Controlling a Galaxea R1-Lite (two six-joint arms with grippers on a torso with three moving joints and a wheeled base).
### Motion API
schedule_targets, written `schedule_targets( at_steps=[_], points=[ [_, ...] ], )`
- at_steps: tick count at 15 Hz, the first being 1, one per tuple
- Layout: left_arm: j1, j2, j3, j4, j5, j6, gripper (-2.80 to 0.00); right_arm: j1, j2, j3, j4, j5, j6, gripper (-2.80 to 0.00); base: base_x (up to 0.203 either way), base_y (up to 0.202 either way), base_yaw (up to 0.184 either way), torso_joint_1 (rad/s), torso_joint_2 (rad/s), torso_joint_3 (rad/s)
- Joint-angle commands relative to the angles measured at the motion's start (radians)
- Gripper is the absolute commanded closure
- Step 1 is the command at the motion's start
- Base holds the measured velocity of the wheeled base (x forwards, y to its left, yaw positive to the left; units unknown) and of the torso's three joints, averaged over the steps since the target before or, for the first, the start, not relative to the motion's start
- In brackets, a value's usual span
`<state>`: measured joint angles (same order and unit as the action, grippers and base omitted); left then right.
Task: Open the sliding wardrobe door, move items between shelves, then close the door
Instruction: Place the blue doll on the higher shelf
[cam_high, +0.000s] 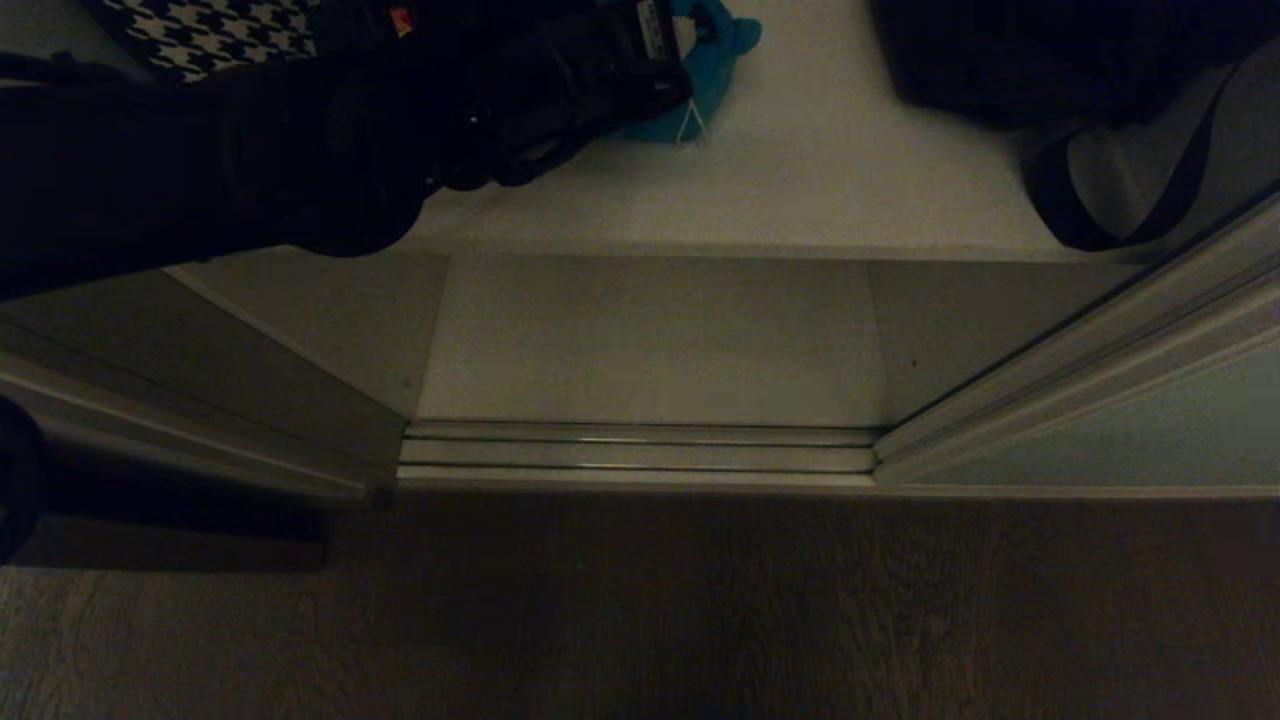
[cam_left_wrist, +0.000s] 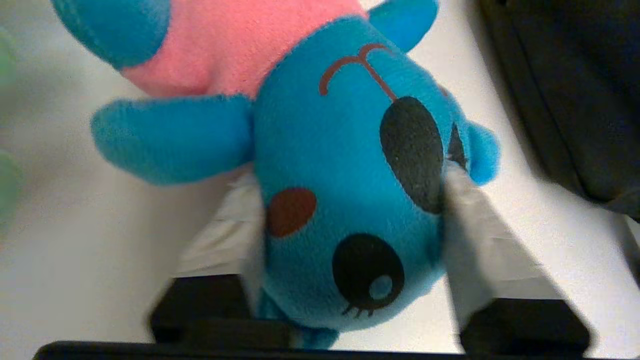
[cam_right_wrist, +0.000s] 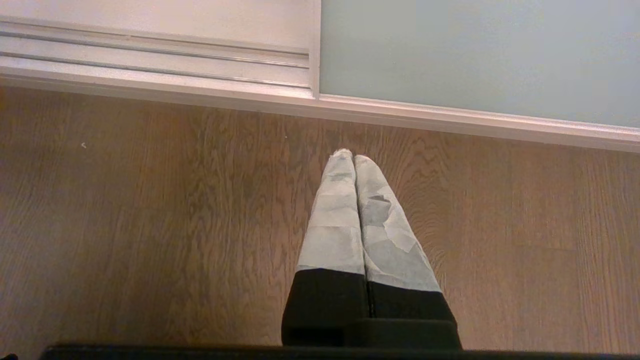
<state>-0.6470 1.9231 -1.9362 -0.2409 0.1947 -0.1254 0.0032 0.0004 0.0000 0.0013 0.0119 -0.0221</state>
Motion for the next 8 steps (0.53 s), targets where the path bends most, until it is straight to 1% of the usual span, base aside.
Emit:
schedule_targets(
  at_steps=[1, 4, 6, 8],
  points=[
    [0.001, -0.026, 0.0, -0.004, -0.002, 0.003, -2.8, 0.0, -0.003, 0.0, 0.0, 0.0, -0.001, 0.0, 0.0, 0.0, 0.0, 0.0, 0.0, 0.0],
    [0.0, -0.071, 0.002, 0.004, -0.008, 0.006, -2.8, 0.0, -0.003, 0.0, 0.0, 0.0, -0.001, 0.0, 0.0, 0.0, 0.0, 0.0, 0.0, 0.0],
    [0.0, -0.062, 0.004, 0.004, -0.006, 0.021, -2.8, 0.0, -0.003, 0.0, 0.0, 0.0, 0.0, 0.0, 0.0, 0.0, 0.0, 0.0, 0.0, 0.0],
    [0.0, -0.065, 0.008, -0.001, -0.004, 0.013, -2.8, 0.001, -0.003, 0.0, -0.001, 0.0, -0.001, 0.0, 0.0, 0.0, 0.0, 0.0, 0.0, 0.0]
  ],
)
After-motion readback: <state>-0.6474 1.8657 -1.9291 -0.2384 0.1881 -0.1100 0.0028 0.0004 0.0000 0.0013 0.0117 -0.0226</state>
